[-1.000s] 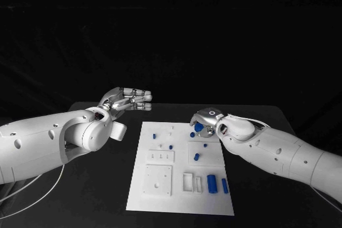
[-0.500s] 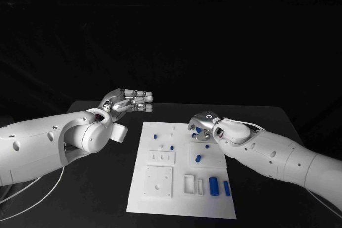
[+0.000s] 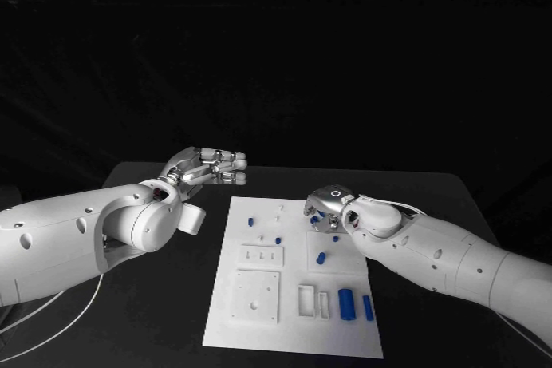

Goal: Assemble the parts on the task board

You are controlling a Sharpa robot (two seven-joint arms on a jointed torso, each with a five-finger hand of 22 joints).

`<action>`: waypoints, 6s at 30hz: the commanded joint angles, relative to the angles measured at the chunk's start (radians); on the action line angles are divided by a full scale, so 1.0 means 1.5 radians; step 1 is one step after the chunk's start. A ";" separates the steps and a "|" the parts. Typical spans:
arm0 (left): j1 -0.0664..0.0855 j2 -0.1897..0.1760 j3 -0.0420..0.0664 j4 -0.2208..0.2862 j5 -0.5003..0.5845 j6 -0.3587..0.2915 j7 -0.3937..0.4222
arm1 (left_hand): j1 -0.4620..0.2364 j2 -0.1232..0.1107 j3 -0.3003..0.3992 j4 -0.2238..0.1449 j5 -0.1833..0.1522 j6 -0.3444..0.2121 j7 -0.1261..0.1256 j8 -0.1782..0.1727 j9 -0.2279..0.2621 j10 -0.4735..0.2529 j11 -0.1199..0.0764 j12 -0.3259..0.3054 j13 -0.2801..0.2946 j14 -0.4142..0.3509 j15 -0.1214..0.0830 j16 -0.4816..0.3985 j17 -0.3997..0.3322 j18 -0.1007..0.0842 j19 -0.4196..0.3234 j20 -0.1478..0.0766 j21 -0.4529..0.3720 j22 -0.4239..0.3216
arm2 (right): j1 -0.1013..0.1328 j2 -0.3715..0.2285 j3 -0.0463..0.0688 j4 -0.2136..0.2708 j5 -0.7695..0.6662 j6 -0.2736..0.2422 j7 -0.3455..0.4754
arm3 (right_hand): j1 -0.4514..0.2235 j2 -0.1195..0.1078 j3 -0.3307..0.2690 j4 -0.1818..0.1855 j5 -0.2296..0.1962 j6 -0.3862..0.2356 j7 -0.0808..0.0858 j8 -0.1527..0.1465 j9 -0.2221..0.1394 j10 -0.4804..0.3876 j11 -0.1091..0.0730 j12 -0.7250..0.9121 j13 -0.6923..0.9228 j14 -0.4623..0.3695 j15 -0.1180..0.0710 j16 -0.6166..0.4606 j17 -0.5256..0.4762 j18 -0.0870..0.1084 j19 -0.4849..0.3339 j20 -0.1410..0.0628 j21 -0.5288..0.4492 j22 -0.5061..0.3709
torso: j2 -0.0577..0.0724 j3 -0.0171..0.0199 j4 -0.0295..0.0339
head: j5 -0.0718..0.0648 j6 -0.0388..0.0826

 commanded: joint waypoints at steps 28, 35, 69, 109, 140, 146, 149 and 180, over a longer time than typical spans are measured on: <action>0.002 0.002 0.001 -0.003 -0.004 0.019 0.003 | -0.010 0.000 -0.002 -0.007 0.002 -0.006 0.001 0.003 0.001 -0.003 0.004 0.002 0.001 0.000 0.004 0.003 0.001 -0.004 -0.003 0.000 0.007 -0.002 | -0.001 0.001 0.000 -0.008 -0.023 0.019 -0.014 | -0.024 0.020 0.079 0.005 -0.053 0.044 0.001 0.000 0.000 0.046 -0.005 -0.001 0.001 -0.006 -0.002 0.019 0.002 -0.004 0.003 -0.002 0.002 0.057 | 0.010 0.0002 0.0019 | -0.001 0.005; 0.002 0.003 0.001 -0.005 -0.004 0.019 0.001 | -0.010 0.000 -0.003 -0.007 0.002 -0.007 0.001 0.003 0.001 -0.004 0.004 0.001 0.001 -0.001 0.004 0.003 0.001 -0.004 -0.003 0.000 0.008 -0.003 | -0.001 0.001 0.000 -0.010 -0.026 0.020 -0.017 | -0.023 0.021 0.080 0.004 -0.055 0.045 0.001 0.000 0.000 0.047 -0.005 0.000 0.001 -0.007 -0.002 0.021 0.000 -0.003 0.003 -0.002 -0.002 0.069 | 0.010 0.0003 0.0011 | 0.000 0.004; 0.002 0.007 0.001 -0.010 -0.004 0.023 -0.002 | -0.011 0.001 -0.004 -0.006 0.002 -0.010 0.002 0.003 0.001 -0.006 0.005 0.002 0.001 -0.002 0.005 0.003 0.001 -0.004 -0.004 0.001 0.008 -0.003 | -0.001 0.014 0.000 0.027 -0.035 -0.127 -0.054 | 0.005 0.034 0.097 0.001 -0.069 0.129 -0.017 0.001 0.003 0.148 -0.036 0.000 0.002 -0.008 -0.029 0.021 0.007 -0.018 -0.018 -0.030 0.043 0.173 | 0.012 -0.0007 0.0024 | 0.008 0.021; 0.018 0.022 0.001 -0.005 -0.005 0.022 -0.004 | -0.010 0.002 -0.003 -0.008 0.002 -0.008 0.002 0.003 0.001 -0.006 0.005 0.002 0.001 -0.003 0.005 0.003 0.001 -0.004 -0.005 0.001 0.008 -0.003 | 0.011 0.116 0.000 -0.060 -0.044 -0.141 -0.084 | 0.003 0.032 0.104 0.001 -0.069 0.127 -0.016 0.001 0.003 0.145 -0.035 0.000 0.002 -0.006 -0.029 0.013 0.012 -0.017 -0.007 -0.030 0.001 0.223 | 0.032 -0.0088 0.0171 | 0.013 0.044; 0.023 0.023 0.001 -0.002 -0.007 0.023 -0.005 | -0.010 0.000 -0.003 -0.008 0.002 -0.010 0.002 0.003 0.001 -0.006 0.005 0.002 0.001 -0.003 0.005 0.003 0.001 -0.004 -0.005 0.001 0.008 -0.003 | 0.015 0.121 0.000 -0.081 -0.050 -0.125 -0.096 | -0.001 0.031 0.107 0.004 -0.069 0.120 -0.014 0.001 0.002 0.138 -0.032 0.000 0.002 -0.007 -0.026 0.007 0.010 -0.018 -0.002 -0.028 -0.022 0.244 | 0.037 -0.0097 0.0198 | 0.012 0.045; 0.023 0.023 0.001 -0.002 -0.007 0.023 -0.005 | -0.010 0.000 -0.003 -0.008 0.002 -0.010 0.002 0.003 0.001 -0.006 0.005 0.002 0.001 -0.003 0.005 0.003 0.001 -0.004 -0.005 0.001 0.008 -0.003 | 0.015 0.125 0.000 -0.080 -0.046 -0.118 -0.093 | -0.001 0.032 0.106 0.003 -0.069 0.119 -0.014 0.001 0.002 0.136 -0.032 0.000 0.002 -0.006 -0.026 0.006 0.009 -0.017 -0.001 -0.027 -0.025 0.245 | 0.037 -0.0099 0.0184 | 0.014 0.043; 0.023 0.024 0.001 -0.002 -0.007 0.023 -0.005 | -0.010 0.000 -0.003 -0.008 0.002 -0.010 0.002 0.003 0.001 -0.006 0.005 0.002 0.001 -0.003 0.005 0.003 0.001 -0.004 -0.005 0.001 0.008 -0.003 | 0.015 0.125 0.000 -0.075 -0.043 -0.112 -0.090 | -0.001 0.032 0.105 0.003 -0.069 0.119 -0.014 0.001 0.002 0.136 -0.032 0.000 0.002 -0.005 -0.026 0.005 0.008 -0.017 0.002 -0.027 -0.032 0.248 | 0.037 -0.0099 0.0184 | 0.014 0.045; 0.024 0.020 0.001 -0.006 -0.008 0.019 -0.006 | -0.009 -0.003 -0.004 -0.007 0.002 -0.019 0.003 0.003 0.001 -0.013 0.007 0.002 0.001 -0.006 0.007 0.003 0.001 -0.003 -0.007 0.002 0.007 -0.003 | 0.016 0.102 0.001 -0.054 0.032 -0.156 -0.064 | 0.045 -0.050 -0.110 0.104 -0.027 -0.067 -0.014 -0.001 -0.001 -0.115 0.025 -0.002 -0.001 -0.005 0.012 -0.043 -0.028 0.010 0.034 0.013 -0.137 0.174 | 0.037 -0.0094 0.0149 | 0.014 0.044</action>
